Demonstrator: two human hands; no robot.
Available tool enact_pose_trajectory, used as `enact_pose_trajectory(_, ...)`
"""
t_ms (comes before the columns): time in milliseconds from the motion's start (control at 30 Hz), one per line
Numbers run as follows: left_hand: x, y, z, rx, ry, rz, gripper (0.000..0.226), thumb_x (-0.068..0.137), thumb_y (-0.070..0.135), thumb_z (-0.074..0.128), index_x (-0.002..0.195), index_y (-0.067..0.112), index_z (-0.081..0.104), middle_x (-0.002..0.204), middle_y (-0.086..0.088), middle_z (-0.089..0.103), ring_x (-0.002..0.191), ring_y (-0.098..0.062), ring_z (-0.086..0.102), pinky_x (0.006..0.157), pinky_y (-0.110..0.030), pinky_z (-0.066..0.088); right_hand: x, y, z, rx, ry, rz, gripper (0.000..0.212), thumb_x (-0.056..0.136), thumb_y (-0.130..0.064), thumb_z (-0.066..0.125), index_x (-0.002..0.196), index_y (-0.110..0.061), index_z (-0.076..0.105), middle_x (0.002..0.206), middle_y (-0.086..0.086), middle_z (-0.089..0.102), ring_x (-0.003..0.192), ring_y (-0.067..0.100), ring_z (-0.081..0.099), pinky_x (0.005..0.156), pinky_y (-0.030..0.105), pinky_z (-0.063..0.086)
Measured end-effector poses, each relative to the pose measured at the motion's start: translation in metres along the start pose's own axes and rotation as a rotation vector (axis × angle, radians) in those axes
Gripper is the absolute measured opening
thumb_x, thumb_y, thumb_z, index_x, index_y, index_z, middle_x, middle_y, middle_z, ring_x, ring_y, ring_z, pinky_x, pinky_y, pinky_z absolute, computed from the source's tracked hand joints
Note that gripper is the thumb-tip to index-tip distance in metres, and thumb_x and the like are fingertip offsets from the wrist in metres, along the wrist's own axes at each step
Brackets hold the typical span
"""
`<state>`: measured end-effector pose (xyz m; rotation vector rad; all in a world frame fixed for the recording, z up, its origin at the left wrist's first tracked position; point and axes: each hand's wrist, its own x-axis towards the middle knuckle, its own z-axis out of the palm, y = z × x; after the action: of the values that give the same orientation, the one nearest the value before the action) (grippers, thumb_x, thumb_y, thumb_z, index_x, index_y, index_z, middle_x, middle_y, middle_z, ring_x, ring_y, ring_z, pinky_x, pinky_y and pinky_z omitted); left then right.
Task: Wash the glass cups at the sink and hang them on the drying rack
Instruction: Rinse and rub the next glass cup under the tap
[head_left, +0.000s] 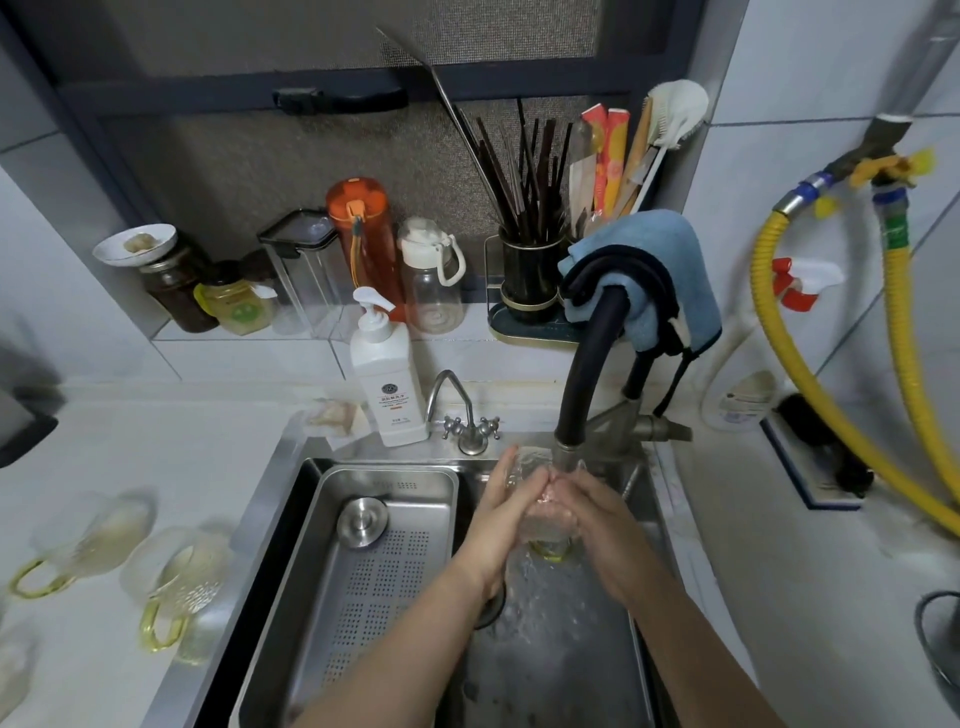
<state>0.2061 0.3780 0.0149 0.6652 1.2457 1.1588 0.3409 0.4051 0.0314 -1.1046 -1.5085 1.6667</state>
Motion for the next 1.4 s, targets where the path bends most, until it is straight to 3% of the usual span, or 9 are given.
enact_pose_trajectory(200, -0.001, -0.008, -0.004, -0.070, -0.052, -0.042, 0.051, 0.080, 0.048, 0.065, 0.128, 0.040, 0.047, 0.108, 0.008, 0.073, 0.104, -0.015, 0.068, 0.092, -0.035, 0.053, -0.007, 0.000, -0.002, -0.073, 0.006, -0.031, 0.021, 0.098, -0.021, 0.050, 0.105, -0.013, 0.068, 0.094, -0.001, 0.075, 0.090, 0.010, 0.071, 0.086, 0.026, 0.053)
enact_pose_trajectory(333, 0.001, -0.010, -0.001, -0.145, 0.004, -0.012, 0.071, 0.079, 0.048, 0.069, 0.142, 0.034, 0.039, 0.117, 0.002, 0.070, 0.108, -0.020, 0.068, 0.100, -0.045, 0.049, -0.008, 0.008, 0.007, -0.021, 0.059, -0.032, 0.020, 0.098, -0.027, 0.051, 0.103, -0.025, 0.070, 0.101, 0.000, 0.074, 0.097, 0.017, 0.069, 0.093, 0.041, 0.052)
enact_pose_trajectory(467, 0.006, -0.005, 0.001, -0.098, 0.025, -0.025, 0.054, 0.086, 0.043, 0.064, 0.135, 0.036, 0.044, 0.103, 0.011, 0.073, 0.091, -0.014, 0.072, 0.078, -0.033, 0.058, -0.005, 0.014, 0.004, -0.180, 0.006, -0.006, 0.019, 0.094, -0.041, 0.054, 0.096, -0.027, 0.066, 0.098, 0.000, 0.072, 0.096, 0.016, 0.068, 0.092, 0.041, 0.051)
enact_pose_trajectory(700, 0.009, -0.007, -0.007, -0.006, 0.041, 0.033, 0.064, 0.085, 0.040, 0.068, 0.142, 0.040, 0.040, 0.134, 0.004, 0.059, 0.116, -0.014, 0.062, 0.106, -0.041, 0.044, 0.005, 0.012, 0.002, 0.045, -0.027, 0.035, 0.030, 0.097, -0.037, 0.051, 0.115, -0.019, 0.066, 0.113, 0.004, 0.071, 0.107, 0.021, 0.067, 0.100, 0.048, 0.047)
enact_pose_trajectory(867, 0.007, -0.016, 0.001, -0.003, 0.023, -0.037, 0.035, 0.092, 0.039, 0.059, 0.126, 0.029, 0.055, 0.103, 0.015, 0.071, 0.084, 0.009, 0.066, 0.067, -0.014, 0.053, 0.018, 0.004, 0.003, -0.019, -0.009, 0.171, 0.032, 0.090, -0.042, 0.055, 0.113, -0.021, 0.066, 0.118, 0.001, 0.066, 0.115, 0.019, 0.060, 0.104, 0.045, 0.043)
enact_pose_trajectory(933, 0.006, -0.012, 0.004, -0.004, 0.024, -0.053, 0.044, 0.091, 0.041, 0.059, 0.131, 0.024, 0.053, 0.112, 0.008, 0.069, 0.089, 0.006, 0.067, 0.066, -0.016, 0.054, 0.022, -0.001, 0.006, 0.062, 0.052, 0.160, 0.027, 0.093, -0.028, 0.054, 0.111, -0.012, 0.066, 0.119, 0.009, 0.065, 0.115, 0.024, 0.059, 0.105, 0.046, 0.042)
enact_pose_trajectory(1033, 0.011, -0.002, 0.002, 0.057, 0.036, -0.033, 0.058, 0.086, 0.045, 0.064, 0.138, 0.022, 0.049, 0.127, 0.003, 0.063, 0.113, -0.007, 0.060, 0.096, -0.027, 0.048, 0.016, 0.000, 0.007, 0.130, 0.005, 0.076, 0.039, 0.084, -0.044, 0.059, 0.116, -0.023, 0.067, 0.118, 0.001, 0.068, 0.115, 0.017, 0.061, 0.105, 0.047, 0.042)
enact_pose_trajectory(1233, 0.018, 0.007, -0.007, 0.000, 0.043, -0.075, 0.038, 0.089, 0.037, 0.064, 0.119, 0.015, 0.058, 0.102, -0.010, 0.069, 0.078, -0.017, 0.069, 0.058, -0.022, 0.051, -0.001, 0.006, -0.003, -0.255, -0.156, -0.060, 0.017, 0.094, -0.034, 0.054, 0.101, -0.021, 0.063, 0.096, -0.006, 0.072, 0.092, 0.017, 0.069, 0.088, 0.042, 0.055)
enact_pose_trajectory(1400, 0.009, 0.001, -0.010, 0.004, -0.018, -0.135, 0.065, 0.085, 0.062, 0.057, 0.142, 0.039, 0.036, 0.133, -0.002, 0.059, 0.098, -0.018, 0.068, 0.073, -0.032, 0.052, 0.005, 0.006, 0.004, -0.208, 0.036, -0.048, 0.026, 0.096, -0.040, 0.049, 0.093, -0.021, 0.066, 0.090, 0.002, 0.073, 0.088, 0.024, 0.070, 0.087, 0.045, 0.054)
